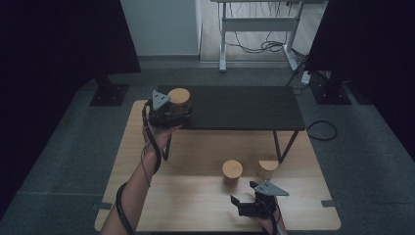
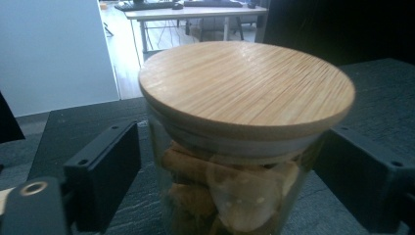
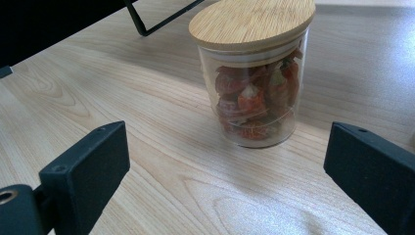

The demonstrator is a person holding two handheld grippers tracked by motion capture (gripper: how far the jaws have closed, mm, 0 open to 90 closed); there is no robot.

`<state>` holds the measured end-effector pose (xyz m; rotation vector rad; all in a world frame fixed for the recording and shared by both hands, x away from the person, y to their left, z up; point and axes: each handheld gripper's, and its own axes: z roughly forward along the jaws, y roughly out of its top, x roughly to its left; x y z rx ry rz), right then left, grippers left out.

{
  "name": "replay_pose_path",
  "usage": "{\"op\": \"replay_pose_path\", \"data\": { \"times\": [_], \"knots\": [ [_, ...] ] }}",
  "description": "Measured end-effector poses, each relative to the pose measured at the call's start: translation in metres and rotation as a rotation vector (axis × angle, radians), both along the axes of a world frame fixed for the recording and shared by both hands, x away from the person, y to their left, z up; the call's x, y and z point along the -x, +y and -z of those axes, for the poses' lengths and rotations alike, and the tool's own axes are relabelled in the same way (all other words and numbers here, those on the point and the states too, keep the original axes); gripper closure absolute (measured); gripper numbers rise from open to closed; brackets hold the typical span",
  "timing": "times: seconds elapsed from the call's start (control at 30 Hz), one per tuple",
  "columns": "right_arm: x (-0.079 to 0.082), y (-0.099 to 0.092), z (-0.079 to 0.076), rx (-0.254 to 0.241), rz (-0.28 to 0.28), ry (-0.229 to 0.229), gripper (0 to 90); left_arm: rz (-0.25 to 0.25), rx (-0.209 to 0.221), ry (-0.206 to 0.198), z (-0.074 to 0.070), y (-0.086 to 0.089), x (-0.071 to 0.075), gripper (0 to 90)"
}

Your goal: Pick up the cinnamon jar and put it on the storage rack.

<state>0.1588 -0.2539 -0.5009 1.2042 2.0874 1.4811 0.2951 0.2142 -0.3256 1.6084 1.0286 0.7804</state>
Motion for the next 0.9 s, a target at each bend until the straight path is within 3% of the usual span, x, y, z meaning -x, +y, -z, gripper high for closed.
{"op": "replay_pose_path", "data": {
  "times": [0.2, 0.5, 0.9],
  "knots": [
    [-0.001, 0.002, 0.0, 0.006, -0.001, 0.002, 2.6, -0.001, 0.0, 0.013, -0.002, 0.003, 0.005, 4.1],
    [0.0, 0.006, -0.001, 0.014, -0.004, 0.0, 2.4, -0.018, 0.009, 0.042, -0.003, 0.012, 0.015, 3.2],
    [0.002, 0.008, -0.002, 0.022, -0.007, -0.01, 2.1, -0.005, 0.023, 0.033, -0.006, 0.023, 0.039, 3.9]
  ]
}}
